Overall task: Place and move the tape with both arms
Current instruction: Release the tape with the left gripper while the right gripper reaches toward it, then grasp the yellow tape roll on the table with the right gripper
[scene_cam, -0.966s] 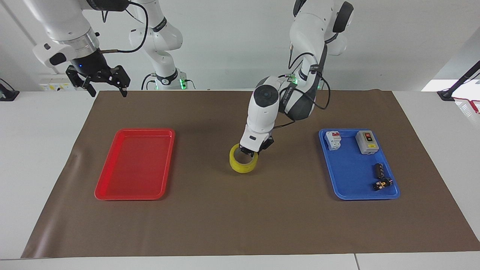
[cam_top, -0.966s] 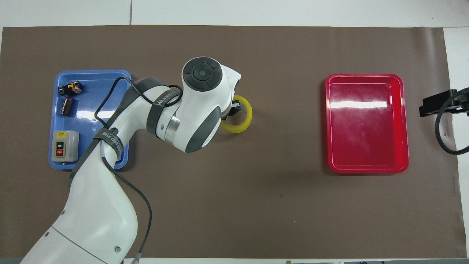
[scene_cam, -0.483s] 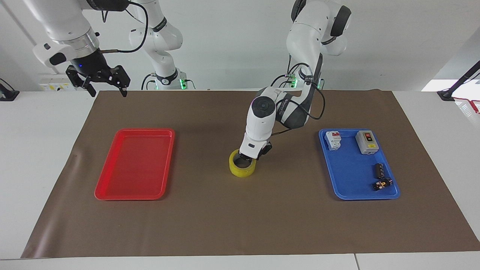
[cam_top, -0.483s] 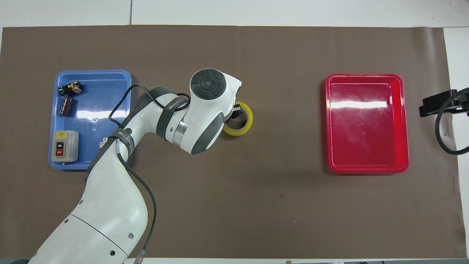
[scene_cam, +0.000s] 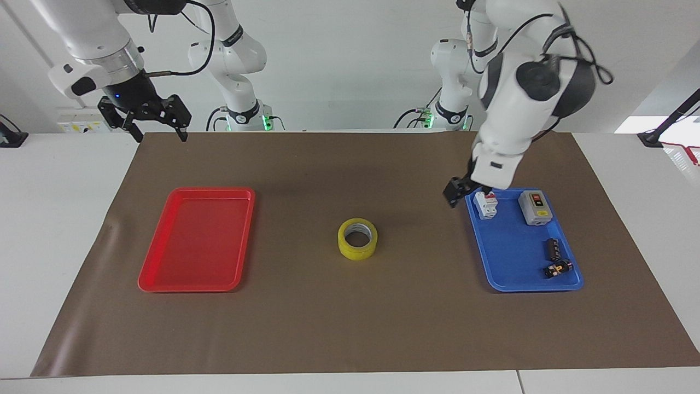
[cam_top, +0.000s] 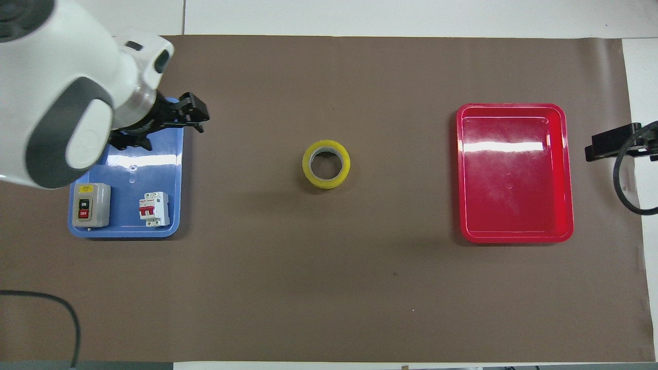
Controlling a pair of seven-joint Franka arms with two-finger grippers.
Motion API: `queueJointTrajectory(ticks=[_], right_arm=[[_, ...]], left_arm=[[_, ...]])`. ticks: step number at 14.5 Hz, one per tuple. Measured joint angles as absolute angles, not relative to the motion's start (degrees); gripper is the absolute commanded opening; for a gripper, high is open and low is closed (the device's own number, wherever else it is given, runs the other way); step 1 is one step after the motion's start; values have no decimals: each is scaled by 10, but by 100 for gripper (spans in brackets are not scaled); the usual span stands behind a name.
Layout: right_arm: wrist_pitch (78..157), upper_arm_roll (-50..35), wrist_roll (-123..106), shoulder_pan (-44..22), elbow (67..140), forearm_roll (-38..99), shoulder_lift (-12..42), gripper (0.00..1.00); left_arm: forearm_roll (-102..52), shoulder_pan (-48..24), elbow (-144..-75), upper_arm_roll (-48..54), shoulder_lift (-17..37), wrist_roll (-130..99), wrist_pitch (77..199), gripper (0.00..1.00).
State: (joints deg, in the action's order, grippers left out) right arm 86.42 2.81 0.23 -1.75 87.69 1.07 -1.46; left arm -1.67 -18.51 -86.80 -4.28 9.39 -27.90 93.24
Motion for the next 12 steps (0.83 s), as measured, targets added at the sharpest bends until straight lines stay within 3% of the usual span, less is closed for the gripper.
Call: queueJointTrajectory(ticks=[4, 7, 12], right_arm=[[912, 24, -3, -45, 919, 13, -20, 100], [968, 21, 8, -98, 951, 13, -14, 100], [1137, 19, 162, -230, 974, 8, 94, 100]], left_arm=[[-17, -95, -877, -45, 21, -114, 838, 100], [-17, -78, -893, -44, -4, -55, 827, 100], [-17, -76, -926, -30, -19, -54, 827, 100]])
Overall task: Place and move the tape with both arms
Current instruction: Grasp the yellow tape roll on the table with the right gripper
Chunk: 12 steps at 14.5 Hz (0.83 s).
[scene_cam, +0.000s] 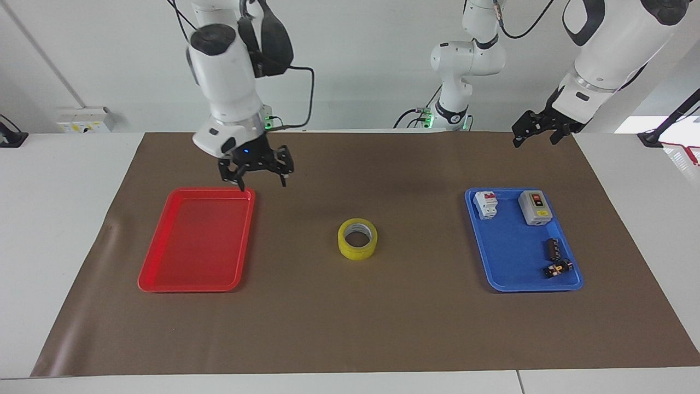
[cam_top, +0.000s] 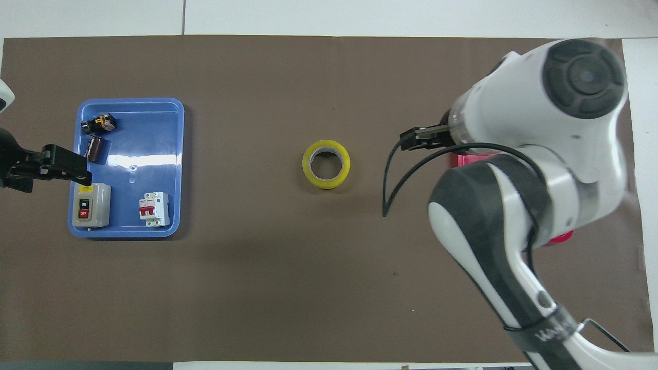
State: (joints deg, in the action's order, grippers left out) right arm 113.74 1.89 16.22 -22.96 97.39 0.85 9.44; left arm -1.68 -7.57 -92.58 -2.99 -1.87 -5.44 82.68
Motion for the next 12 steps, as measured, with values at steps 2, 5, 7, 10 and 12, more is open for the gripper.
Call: queueJointTrajectory(ticks=[2, 5, 7, 10, 12], right_arm=[[1205, 19, 205, -260, 974, 8, 152, 100], [1301, 19, 276, -308, 974, -19, 231, 100], [1345, 20, 297, -324, 974, -32, 273, 100], [1375, 23, 297, -324, 975, -34, 294, 100], [1381, 23, 296, -324, 981, -34, 296, 87]], left_arm=[[-17, -60, -926, -13, -24, -54, 832, 100], [-17, -49, -926, 2, -27, -52, 843, 100], [-17, -36, -926, 15, -27, -52, 843, 100], [-18, -24, -927, 22, -27, -52, 843, 100], [-18, -3, -927, 36, -27, -50, 843, 100]])
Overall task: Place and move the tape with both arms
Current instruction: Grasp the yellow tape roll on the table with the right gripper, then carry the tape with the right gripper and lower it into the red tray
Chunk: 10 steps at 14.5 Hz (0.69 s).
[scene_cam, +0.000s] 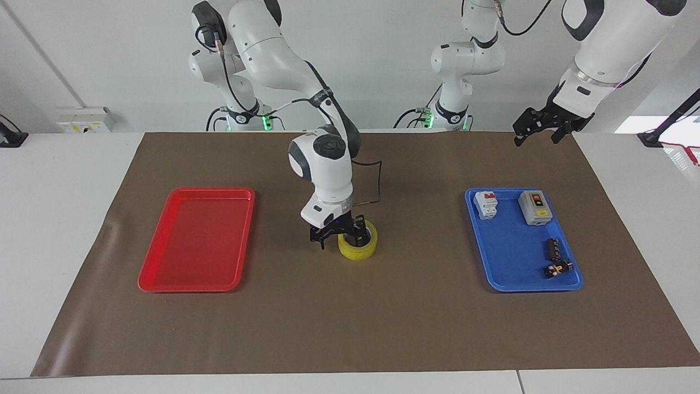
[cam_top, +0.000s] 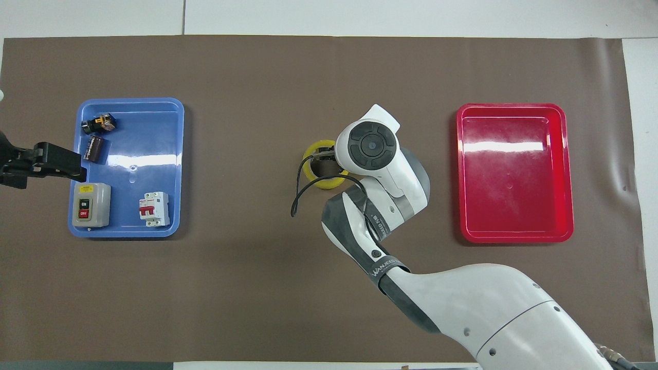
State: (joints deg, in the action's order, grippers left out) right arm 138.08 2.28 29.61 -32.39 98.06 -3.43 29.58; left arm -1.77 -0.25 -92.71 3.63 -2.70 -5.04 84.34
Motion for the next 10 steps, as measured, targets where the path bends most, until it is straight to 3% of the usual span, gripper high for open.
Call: queueJointTrajectory(ticks=[1, 3, 4, 5, 6, 10], right_arm=[[1382, 23, 295, -324, 983, -34, 296, 71], [1384, 23, 291, -324, 988, -35, 299, 65], [1386, 23, 291, -325, 990, -35, 302, 57], [1391, 23, 291, -327, 991, -35, 305, 33], [1396, 22, 291, -328, 991, -35, 309, 0], [1377, 23, 292, -328, 984, -35, 309, 0]], left_arm=[[-18, 4, -927, 42, -27, -49, 843, 100], [-18, 9, -927, 47, -27, -49, 843, 100], [-18, 10, -927, 49, -27, -49, 843, 100], [-18, 10, -927, 50, -27, -49, 844, 100], [-18, 10, -927, 50, -27, -49, 844, 100], [-18, 10, -927, 53, -27, -49, 844, 100]])
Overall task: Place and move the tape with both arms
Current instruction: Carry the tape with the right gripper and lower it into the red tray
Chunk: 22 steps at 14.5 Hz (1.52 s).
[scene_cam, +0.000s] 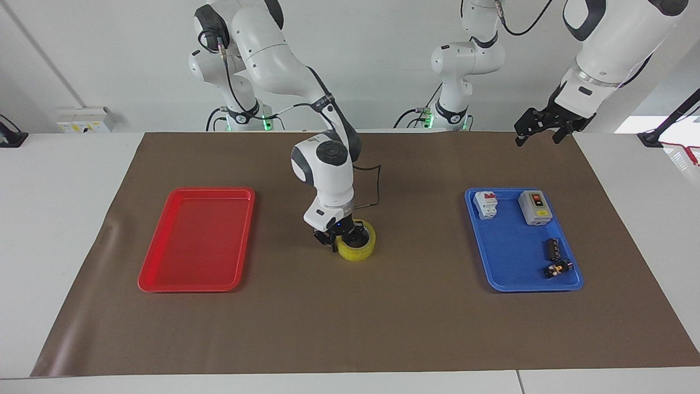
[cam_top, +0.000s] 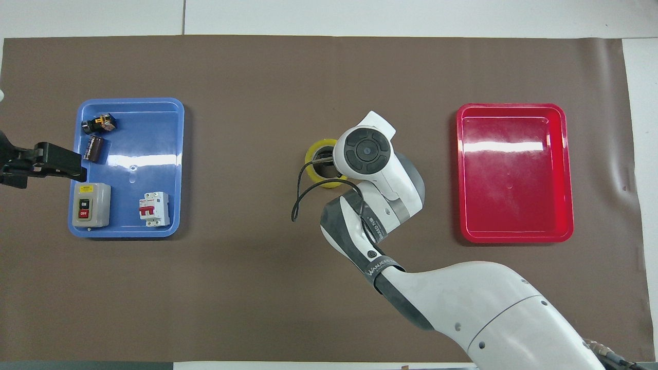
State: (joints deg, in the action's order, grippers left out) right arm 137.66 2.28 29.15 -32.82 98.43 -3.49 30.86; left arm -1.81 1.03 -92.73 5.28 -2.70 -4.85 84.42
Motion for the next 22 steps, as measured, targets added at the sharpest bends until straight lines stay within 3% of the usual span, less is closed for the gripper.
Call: queueJointTrajectory(ticks=[7, 10, 14, 17, 20, 22], right_arm=[[1272, 35, 294, -311, 932, -35, 284, 0], [1207, 37, 243, -237, 939, -37, 212, 0], [1156, 38, 64, -106, 1019, -37, 109, 0], [1191, 38, -47, -30, 1094, -36, 81, 0], [1336, 38, -88, 10, 1198, -36, 75, 0], [1379, 37, -92, 17, 1236, -36, 79, 0]], left_arm=[[-18, 10, -927, 58, -31, -48, 843, 100], [-18, 10, -927, 58, -31, -48, 846, 100], [-18, 10, -927, 58, -32, -48, 847, 100], [-18, 10, -927, 58, -32, -48, 847, 100], [-18, 11, -929, 58, -32, -48, 847, 100], [-18, 11, -929, 58, -32, -48, 847, 100]])
